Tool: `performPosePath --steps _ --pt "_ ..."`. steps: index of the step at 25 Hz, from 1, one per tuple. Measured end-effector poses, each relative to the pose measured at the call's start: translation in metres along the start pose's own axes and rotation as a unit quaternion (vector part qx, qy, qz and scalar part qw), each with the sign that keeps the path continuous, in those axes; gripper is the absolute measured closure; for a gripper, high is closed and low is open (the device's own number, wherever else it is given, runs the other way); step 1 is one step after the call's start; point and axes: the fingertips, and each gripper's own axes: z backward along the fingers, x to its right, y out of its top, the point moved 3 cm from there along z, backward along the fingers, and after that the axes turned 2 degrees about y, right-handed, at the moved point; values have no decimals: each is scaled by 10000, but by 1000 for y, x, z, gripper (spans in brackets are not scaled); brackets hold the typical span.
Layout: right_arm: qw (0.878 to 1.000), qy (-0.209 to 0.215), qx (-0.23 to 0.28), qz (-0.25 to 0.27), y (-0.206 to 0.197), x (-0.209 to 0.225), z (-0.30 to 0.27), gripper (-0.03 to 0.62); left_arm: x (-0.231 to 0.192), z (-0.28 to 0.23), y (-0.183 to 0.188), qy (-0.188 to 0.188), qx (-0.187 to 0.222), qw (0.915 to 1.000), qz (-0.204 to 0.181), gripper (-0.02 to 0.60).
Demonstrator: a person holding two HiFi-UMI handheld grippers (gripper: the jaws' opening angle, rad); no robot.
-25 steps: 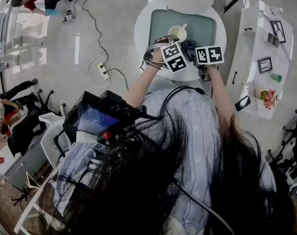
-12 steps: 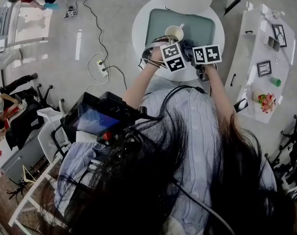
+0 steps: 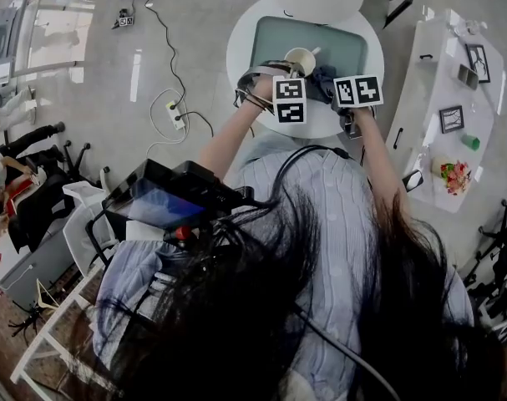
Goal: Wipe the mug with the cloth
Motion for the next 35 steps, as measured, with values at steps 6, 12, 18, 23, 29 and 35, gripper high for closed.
performPosePath --steps 6,12,18,23,29,35 --pt "10000 -64 16 -12 -1 -3 1 499 4 4 -6 -300 7 9965 -778 534" --pt "9999 -125 63 -77 -2 -3 3 499 11 6 -13 -486 29 9836 -1737 535" --pt "9997 -157 40 -192 -8 -6 3 499 13 9 -20 -585 117 9561 -2868 534" --pt "9993 -174 59 -326 -14 -12 1 499 10 9 -25 -699 246 9374 -3403 534" --pt "9983 -213 182 -513 -18 -12 5 499 8 9 -23 -584 186 9716 -2284 534" --pt "9973 -309 248 -619 -22 0 14 499 -2 26 -9 -410 669 9967 -189 532"
